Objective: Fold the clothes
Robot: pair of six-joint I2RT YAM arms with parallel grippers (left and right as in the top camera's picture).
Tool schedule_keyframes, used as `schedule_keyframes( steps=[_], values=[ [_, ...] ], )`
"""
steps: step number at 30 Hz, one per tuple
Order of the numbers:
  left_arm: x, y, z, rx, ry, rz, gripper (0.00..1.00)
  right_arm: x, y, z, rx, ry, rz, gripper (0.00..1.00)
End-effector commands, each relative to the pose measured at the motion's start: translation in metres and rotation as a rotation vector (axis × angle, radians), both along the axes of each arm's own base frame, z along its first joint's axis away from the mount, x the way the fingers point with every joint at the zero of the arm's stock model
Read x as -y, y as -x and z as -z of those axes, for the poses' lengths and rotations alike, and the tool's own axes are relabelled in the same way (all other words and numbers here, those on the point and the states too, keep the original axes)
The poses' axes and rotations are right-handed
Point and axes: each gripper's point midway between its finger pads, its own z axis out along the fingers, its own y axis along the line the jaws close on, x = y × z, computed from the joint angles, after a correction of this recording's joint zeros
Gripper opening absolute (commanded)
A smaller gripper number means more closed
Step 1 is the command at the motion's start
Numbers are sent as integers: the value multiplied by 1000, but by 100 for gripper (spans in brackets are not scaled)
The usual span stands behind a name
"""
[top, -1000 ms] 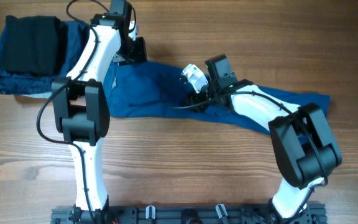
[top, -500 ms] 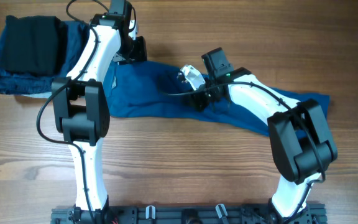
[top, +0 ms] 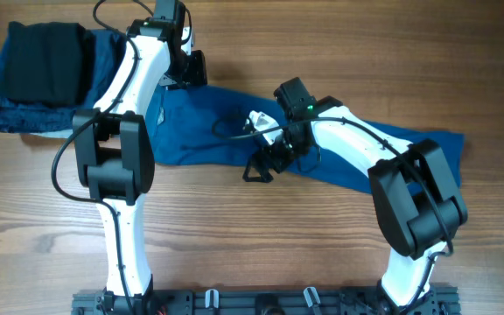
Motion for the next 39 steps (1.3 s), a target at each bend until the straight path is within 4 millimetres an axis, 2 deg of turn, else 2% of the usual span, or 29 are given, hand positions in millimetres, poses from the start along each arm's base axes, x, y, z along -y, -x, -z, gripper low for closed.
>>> schedule_keyframes(
  steps=[1, 3, 4, 6, 7, 9, 10, 11, 13, 15, 16, 17, 20, 22, 24, 25, 26, 28, 32, 34, 36, 39],
  values=[
    [1, -14, -39, 97, 3, 6, 52, 4, -41, -54, 115, 2, 69, 99],
    [14, -9, -68, 141, 22, 31, 52, 60, -73, -74, 150, 204, 315, 99],
    [25, -4, -73, 138, 42, 54, 52, 89, -78, -79, 137, 269, 404, 100],
    [46, 5, -69, 115, 54, 96, 46, 142, -76, -76, 55, 359, 551, 100],
    [58, 10, -66, 104, 53, 121, 46, 188, -71, -72, -17, 418, 649, 100],
    [80, 18, -64, 100, 51, 166, 46, 257, -65, -69, -72, 515, 798, 100],
    [85, 20, -64, 99, 51, 176, 47, 277, -64, -68, -91, 531, 874, 99],
    [91, 23, -64, 97, 51, 189, 47, 305, -62, -68, -116, 537, 965, 98],
    [94, 28, -62, 78, 48, 197, 47, 348, -55, -68, -161, 526, 1125, 93],
    [92, 36, -59, 44, 40, 198, 49, 377, -51, -69, -201, 463, 1251, 79],
    [91, 39, -58, 32, 37, 198, 50, 390, -51, -70, -216, 394, 1301, 75],
    [91, 40, -57, 29, 36, 198, 50, 397, -51, -70, -230, 340, 1334, 72],
    [90, 42, -57, 19, 34, 198, 51, 422, -42, -61, -283, 282, 1403, 72],
    [89, 45, -56, 7, 31, 198, 53, 419, -41, -47, -331, 199, 1373, 71],
    [88, 47, -55, -4, 28, 198, 53, 420, -39, -26, -368, 198, 1371, 70],
    [87, 48, -55, -8, 25, 197, 53, 419, -38, -15, -393, 201, 1358, 65],
    [82, 49, -53, -14, -3, 191, 54, 415, -37, -5, -416, 184, 1329, 56],
    [76, 52, -52, -29, -34, 184, 54, 418, -34, 2, -441, 172, 1329, 53],
    [75, 54, -51, -36, -35, 184, 54, 431, -35, 0, -390, 116, 1322, 54],
    [75, 54, -51, -35, -35, 184, 54, 434, -44, -4, -336, 52, 1307, 61],
    [75, 54, -51, -35, -35, 184, 54, 437, -45, -3, -319, 63, 1305, 72],
    [75, 54, -51, -35, -35, 184, 56, 440, -47, -3, -289, 69, 1286, 71]
  ],
)
